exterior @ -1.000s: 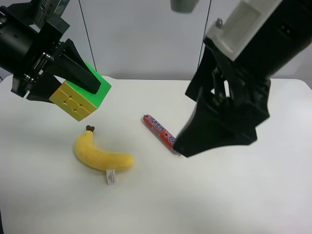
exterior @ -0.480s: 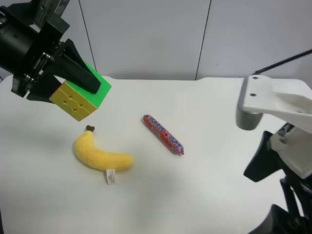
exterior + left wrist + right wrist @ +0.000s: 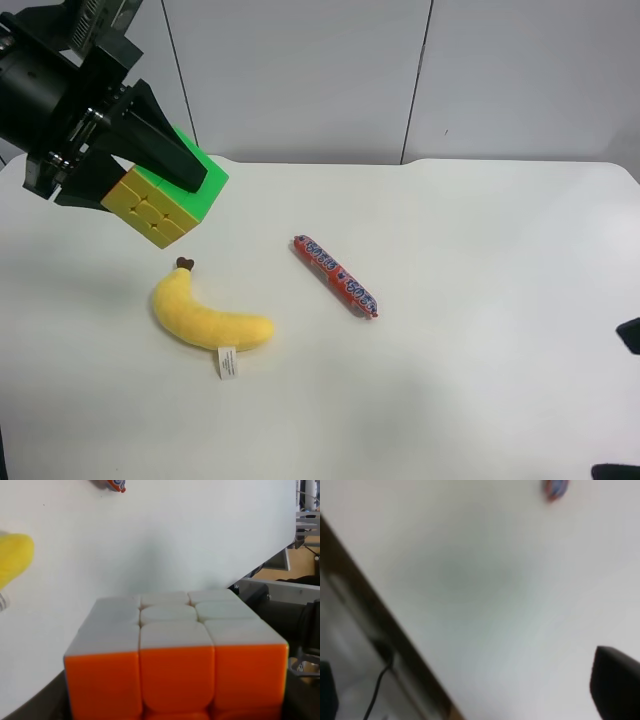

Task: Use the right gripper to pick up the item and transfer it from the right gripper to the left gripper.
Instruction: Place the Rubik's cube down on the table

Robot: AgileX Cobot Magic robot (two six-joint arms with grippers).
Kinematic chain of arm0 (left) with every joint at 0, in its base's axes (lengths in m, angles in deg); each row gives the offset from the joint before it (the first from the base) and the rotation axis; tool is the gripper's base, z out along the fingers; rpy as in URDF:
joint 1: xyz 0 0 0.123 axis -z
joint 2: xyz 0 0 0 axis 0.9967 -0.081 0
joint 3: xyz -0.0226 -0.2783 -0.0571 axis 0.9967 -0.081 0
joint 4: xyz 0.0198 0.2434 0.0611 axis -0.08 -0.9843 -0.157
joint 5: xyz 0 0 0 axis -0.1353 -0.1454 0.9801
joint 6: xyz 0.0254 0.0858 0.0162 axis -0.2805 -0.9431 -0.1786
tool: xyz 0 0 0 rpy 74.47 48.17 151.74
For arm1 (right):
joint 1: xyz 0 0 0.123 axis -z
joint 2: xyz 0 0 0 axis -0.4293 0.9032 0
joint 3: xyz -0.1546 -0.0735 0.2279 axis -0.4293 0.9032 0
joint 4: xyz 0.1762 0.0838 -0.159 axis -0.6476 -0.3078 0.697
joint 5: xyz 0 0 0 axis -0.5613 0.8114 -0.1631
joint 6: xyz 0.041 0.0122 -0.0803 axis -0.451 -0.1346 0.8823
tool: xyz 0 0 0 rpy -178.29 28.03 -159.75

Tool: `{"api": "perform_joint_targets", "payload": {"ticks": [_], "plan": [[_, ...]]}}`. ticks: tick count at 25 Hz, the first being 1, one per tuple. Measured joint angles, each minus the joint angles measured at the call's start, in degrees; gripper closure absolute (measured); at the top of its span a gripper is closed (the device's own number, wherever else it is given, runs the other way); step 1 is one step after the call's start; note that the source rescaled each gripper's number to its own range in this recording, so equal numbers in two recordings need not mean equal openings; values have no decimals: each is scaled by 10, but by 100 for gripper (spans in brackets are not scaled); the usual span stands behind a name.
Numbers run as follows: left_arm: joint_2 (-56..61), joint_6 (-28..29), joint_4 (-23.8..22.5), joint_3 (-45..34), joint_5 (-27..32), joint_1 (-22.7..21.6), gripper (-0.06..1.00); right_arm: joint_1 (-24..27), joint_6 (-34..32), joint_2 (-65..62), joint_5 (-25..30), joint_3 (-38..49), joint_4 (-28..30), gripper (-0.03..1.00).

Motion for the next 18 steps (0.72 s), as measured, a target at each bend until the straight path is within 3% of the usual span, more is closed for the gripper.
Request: {"api": "perform_joint_targets", "payload": {"ticks": [8,18], "plan": [[0,0,0,0,0,0,94,0,-48,-141,-5,31,30,-3],[0,0,0,0,0,0,94,0,-49,-153,-13,32,30,-3]]}}
